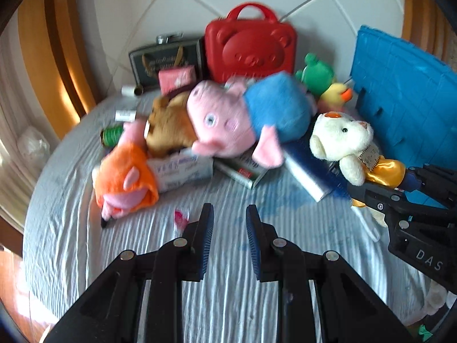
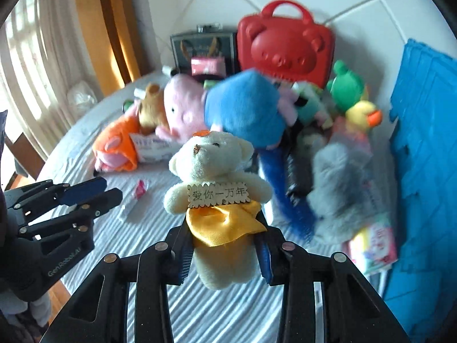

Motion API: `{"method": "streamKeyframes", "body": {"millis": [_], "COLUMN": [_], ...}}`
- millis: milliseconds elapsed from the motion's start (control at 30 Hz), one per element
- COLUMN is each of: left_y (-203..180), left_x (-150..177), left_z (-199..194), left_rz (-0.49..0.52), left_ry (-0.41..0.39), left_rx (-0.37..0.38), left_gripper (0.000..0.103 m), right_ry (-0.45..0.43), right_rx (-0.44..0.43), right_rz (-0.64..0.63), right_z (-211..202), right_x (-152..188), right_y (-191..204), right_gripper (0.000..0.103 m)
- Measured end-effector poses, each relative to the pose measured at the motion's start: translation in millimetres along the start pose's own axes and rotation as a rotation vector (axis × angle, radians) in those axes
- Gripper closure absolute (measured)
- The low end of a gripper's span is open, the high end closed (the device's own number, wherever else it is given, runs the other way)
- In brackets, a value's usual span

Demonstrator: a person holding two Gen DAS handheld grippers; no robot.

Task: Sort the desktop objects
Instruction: 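Lift the ointment tube and teddy bear and carry them toward the blue crate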

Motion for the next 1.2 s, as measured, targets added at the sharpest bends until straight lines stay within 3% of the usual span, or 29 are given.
{"method": "streamKeyframes", "body": {"millis": [133,267,433,567,733,867,900,933,1000,1033,1067,1100,1167,1200], "left_y": [-25.4,-25.2,23.3,66.7,84.7,94.4,97.9,99.5,102.1,104.6,108.1,113.2,110.6,109.0], "left_x": [-22.0,-29.7,-2.1,35.4,50.0,52.6,57.2,57.9,62.4,64.8,67.1,69.9,71.7,72.1], "left_z": [-21.9,-22.1,24.4,65.5,93.2,120.2,129.3,129.8,135.0,137.5,139.1,141.4,144.7,145.7], "left_rz": [0.043,0.027,-0.052,-0.118,-0.127,-0.125,-0.127,-0.123,-0.096,-0.095,-0.111,-0.147,-0.111,-0.103], "left_ry": [-0.072,-0.076,0.061,0.188,0.194,0.218,0.249,0.217,0.199,0.196,0.191,0.182,0.179,0.177], "left_rx": [0.023,-0.011,-0.074,-0.088,-0.017,-0.009,-0.013,-0.005,-0.035,-0.05,-0.045,-0.019,-0.022,-0.026], "left_gripper": [0.08,0.08,0.079,0.079,0.079,0.079,0.076,0.072,0.043,0.038,0.032,0.032,0.031,0.037], "right_ry": [-0.086,-0.091,0.021,0.153,0.251,0.288,0.266,0.266,0.265,0.267,0.265,0.262,0.259,0.26], "right_rx": [0.031,0.053,0.005,-0.032,-0.036,-0.02,0.001,0.008,0.004,0.011,0.018,0.03,0.038,0.049], "right_rz": [0.012,0.012,0.038,0.053,0.058,0.069,0.062,0.056,0.064,0.073,0.074,0.078,0.084,0.082], "right_z": [-29.5,-37.3,-2.0,53.0,106.6,136.2,136.9,137.8,138.5,138.8,138.4,137.2,135.5,135.5], "right_x": [-15.1,-15.5,7.2,34.9,58.2,68.1,67.5,68.0,67.9,69.1,69.6,71.0,72.5,72.7], "right_y": [-14.9,-25.5,-28.1,-18.7,0.0,12.5,14.6,16.2,17.9,17.2,16.7,15.6,13.6,12.5], "right_gripper": [0.066,0.066,0.066,0.066,0.066,0.062,0.062,0.058,0.045,0.036,0.035,0.035,0.035,0.035]}}
Point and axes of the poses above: each gripper's, at about its wrist camera, not at the fingertips, and z roughly the way its jaws point, y to its left, x to its underside, the point moved 4 cm from there along z, roughly the way its jaws point, and after that the axes turned 6 degrees about x, right-handed, at the moved point
